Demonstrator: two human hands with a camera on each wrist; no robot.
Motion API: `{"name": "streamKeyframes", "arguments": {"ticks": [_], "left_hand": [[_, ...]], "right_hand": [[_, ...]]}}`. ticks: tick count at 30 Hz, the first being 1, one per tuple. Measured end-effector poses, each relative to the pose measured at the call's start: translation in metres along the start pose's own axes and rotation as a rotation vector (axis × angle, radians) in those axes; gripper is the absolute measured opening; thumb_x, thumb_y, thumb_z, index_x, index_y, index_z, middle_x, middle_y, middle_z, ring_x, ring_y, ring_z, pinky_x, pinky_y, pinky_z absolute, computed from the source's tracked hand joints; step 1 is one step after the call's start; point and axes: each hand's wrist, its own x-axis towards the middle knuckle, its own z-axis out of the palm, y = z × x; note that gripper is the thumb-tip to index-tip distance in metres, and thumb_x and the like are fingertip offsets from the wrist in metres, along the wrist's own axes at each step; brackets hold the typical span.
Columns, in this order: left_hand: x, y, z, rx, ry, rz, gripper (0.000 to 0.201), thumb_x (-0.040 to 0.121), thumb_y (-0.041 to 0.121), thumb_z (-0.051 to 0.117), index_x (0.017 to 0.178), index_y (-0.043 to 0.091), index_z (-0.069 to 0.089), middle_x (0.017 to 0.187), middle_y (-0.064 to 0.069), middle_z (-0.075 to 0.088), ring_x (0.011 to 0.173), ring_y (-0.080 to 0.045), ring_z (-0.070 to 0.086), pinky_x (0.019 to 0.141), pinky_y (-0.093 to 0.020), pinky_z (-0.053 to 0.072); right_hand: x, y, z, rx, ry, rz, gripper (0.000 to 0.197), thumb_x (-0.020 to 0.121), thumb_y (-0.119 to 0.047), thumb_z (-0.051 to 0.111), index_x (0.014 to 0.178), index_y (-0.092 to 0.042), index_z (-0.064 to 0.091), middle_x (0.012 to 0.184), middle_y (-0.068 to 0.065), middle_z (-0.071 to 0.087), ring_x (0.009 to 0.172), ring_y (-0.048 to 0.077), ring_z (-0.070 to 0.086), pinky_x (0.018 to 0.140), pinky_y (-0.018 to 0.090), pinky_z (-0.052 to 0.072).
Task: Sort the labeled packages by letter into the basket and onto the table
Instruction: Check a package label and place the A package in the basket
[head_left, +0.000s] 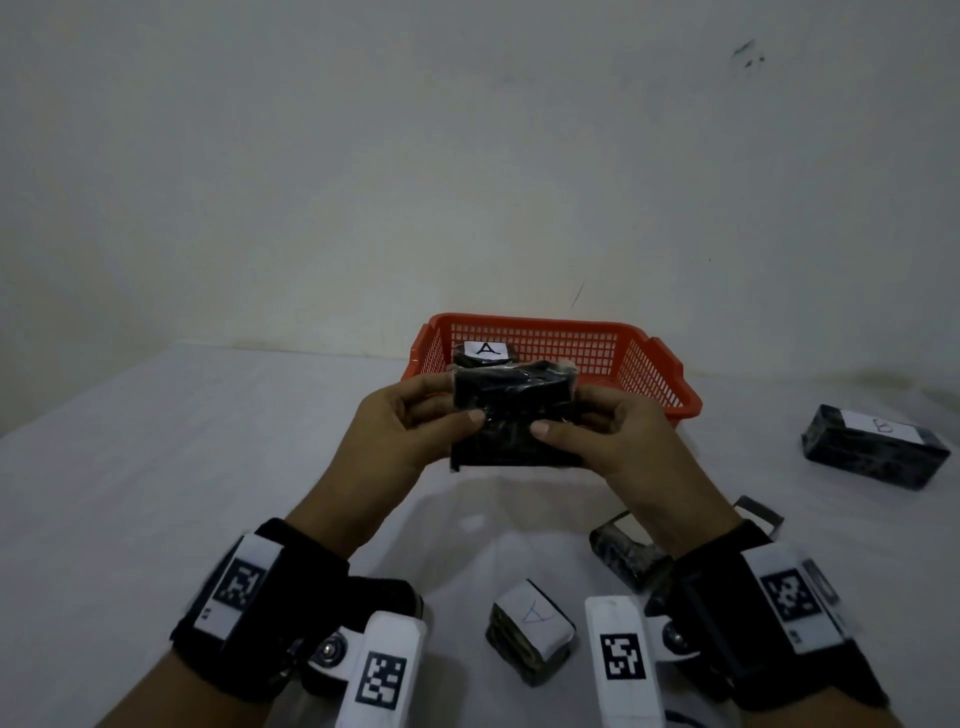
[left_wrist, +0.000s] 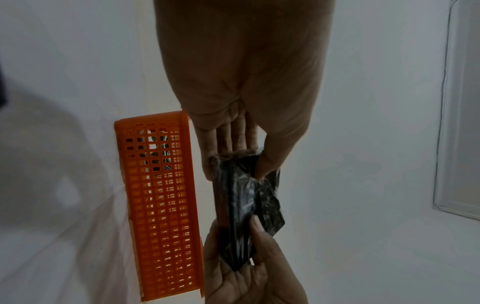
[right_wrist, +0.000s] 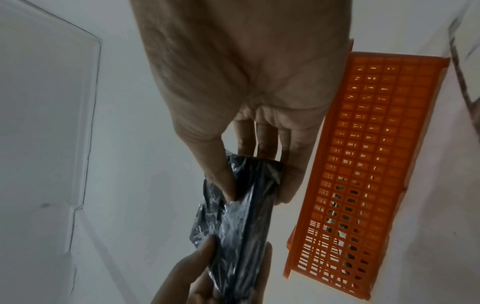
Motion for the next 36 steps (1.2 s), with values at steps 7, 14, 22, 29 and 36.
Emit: {"name": "streamKeyframes", "arguments": {"ticks": [7, 14, 22, 29, 36], "left_hand": [[-0.003, 0.0, -0.003, 0.063, -0.021, 0.08, 0.038, 0.087, -0.005, 0.069, 0.12, 0.012, 0.066, 0.113, -0.004, 0.077, 0.108, -0.018, 0.073, 0.083, -0.026, 0.061], [-0.002, -0.001, -0.002, 0.051, -0.181, -0.098, 0.046, 0.084, 0.035, 0.076, 0.127, 0.022, 0.065, 0.124, 0.0, 0.072, 0.118, -0.018, 0.068, 0.103, -0.041, 0.053], [-0.001, -0.007, -0.003, 0.148, -0.121, -0.076, 0.025, 0.092, 0.019, 0.069, 0.117, 0.021, 0.074, 0.112, 0.0, 0.076, 0.11, -0.016, 0.071, 0.101, -0.039, 0.055], [0.0, -0.005, 0.0, 0.094, -0.096, -0.086, 0.029, 0.088, 0.017, 0.073, 0.114, 0.026, 0.07, 0.107, 0.007, 0.078, 0.108, -0.014, 0.072, 0.093, -0.031, 0.058], [-0.002, 0.0, 0.001, 0.095, -0.147, -0.079, 0.034, 0.086, 0.012, 0.073, 0.118, 0.023, 0.069, 0.11, 0.006, 0.078, 0.106, -0.012, 0.073, 0.091, -0.027, 0.057]], "right_hand": [[-0.002, -0.005, 0.0, 0.171, -0.105, 0.173, 0.042, 0.081, -0.05, 0.074, 0.107, -0.017, 0.076, 0.115, 0.012, 0.078, 0.106, 0.03, 0.076, 0.091, 0.045, 0.063], [0.002, -0.001, 0.0, 0.21, -0.05, 0.114, 0.052, 0.073, -0.033, 0.074, 0.112, 0.003, 0.073, 0.116, 0.02, 0.076, 0.112, 0.032, 0.074, 0.098, 0.041, 0.06], [0.006, 0.008, 0.001, 0.101, -0.084, 0.093, 0.055, 0.067, -0.037, 0.089, 0.112, -0.008, 0.075, 0.113, 0.013, 0.077, 0.11, 0.029, 0.074, 0.103, 0.045, 0.057], [0.006, 0.006, -0.001, 0.071, -0.073, 0.074, 0.071, 0.059, -0.035, 0.099, 0.119, -0.01, 0.071, 0.114, 0.01, 0.078, 0.109, 0.028, 0.075, 0.105, 0.05, 0.055], [0.003, 0.003, -0.003, 0.107, -0.075, 0.05, 0.071, 0.059, -0.022, 0.086, 0.126, -0.01, 0.065, 0.12, 0.01, 0.074, 0.113, 0.026, 0.073, 0.107, 0.051, 0.054]]}}
